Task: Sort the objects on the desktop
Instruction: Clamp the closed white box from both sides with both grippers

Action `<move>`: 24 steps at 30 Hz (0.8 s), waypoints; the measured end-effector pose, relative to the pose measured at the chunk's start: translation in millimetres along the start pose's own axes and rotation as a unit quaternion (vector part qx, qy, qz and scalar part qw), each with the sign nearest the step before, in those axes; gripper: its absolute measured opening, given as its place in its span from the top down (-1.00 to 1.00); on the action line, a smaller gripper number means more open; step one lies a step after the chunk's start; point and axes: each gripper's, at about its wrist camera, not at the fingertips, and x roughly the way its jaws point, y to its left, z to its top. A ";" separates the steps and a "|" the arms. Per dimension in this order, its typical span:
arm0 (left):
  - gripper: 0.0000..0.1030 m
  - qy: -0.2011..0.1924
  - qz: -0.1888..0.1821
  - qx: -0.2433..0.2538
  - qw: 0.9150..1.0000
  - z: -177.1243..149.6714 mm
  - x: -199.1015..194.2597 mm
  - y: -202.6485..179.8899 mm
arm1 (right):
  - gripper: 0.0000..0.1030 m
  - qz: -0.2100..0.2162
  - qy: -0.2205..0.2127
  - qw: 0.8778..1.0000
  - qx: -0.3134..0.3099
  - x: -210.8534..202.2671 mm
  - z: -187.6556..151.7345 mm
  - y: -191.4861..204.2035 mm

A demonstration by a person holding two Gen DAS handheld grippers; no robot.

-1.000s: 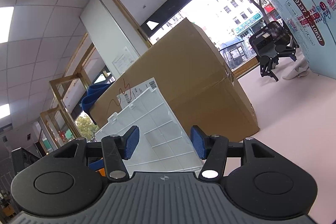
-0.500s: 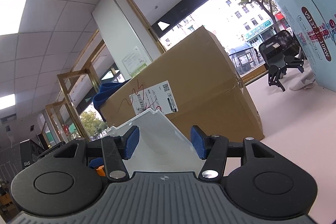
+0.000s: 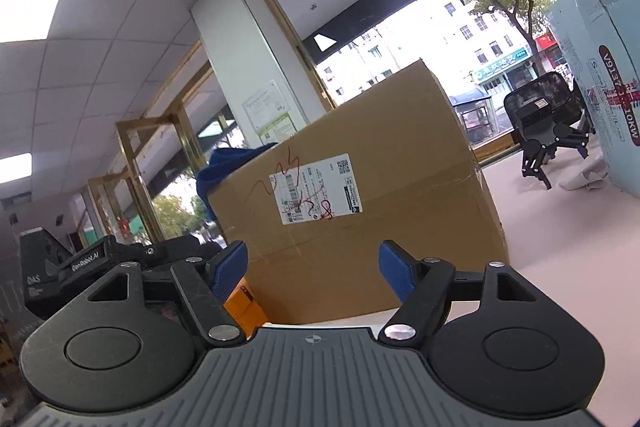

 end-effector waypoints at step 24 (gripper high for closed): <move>0.32 0.119 0.124 0.109 0.979 -56.8 25.9 -64.3 | 0.67 -0.187 0.112 0.965 -0.143 35.7 -55.0 69.9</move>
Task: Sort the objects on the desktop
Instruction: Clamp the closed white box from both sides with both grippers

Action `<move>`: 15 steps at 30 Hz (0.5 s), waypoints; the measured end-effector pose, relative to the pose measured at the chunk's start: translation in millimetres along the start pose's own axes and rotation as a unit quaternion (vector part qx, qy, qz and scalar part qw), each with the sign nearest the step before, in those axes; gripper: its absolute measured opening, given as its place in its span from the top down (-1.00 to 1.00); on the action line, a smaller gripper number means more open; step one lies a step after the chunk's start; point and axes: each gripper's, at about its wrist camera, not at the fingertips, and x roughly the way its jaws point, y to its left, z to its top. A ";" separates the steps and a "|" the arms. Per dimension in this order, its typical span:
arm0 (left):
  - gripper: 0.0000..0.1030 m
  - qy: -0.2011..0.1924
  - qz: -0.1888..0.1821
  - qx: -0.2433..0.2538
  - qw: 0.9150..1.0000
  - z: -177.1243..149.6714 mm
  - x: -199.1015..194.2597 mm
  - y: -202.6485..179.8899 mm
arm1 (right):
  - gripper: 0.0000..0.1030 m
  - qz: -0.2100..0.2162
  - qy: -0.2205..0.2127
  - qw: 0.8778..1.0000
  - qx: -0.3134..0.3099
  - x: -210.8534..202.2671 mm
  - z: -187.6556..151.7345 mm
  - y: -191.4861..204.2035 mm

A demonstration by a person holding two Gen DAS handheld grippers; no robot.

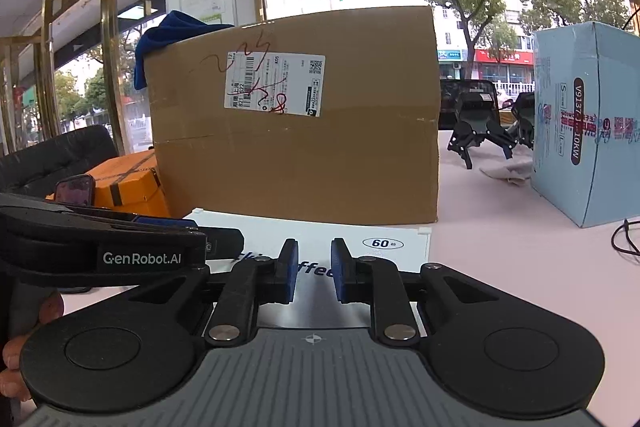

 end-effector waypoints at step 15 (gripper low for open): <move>0.30 -0.050 0.029 -0.004 0.998 -15.7 -1.9 -7.7 | 0.80 -0.047 -0.028 0.998 -0.015 -2.3 -11.9 7.8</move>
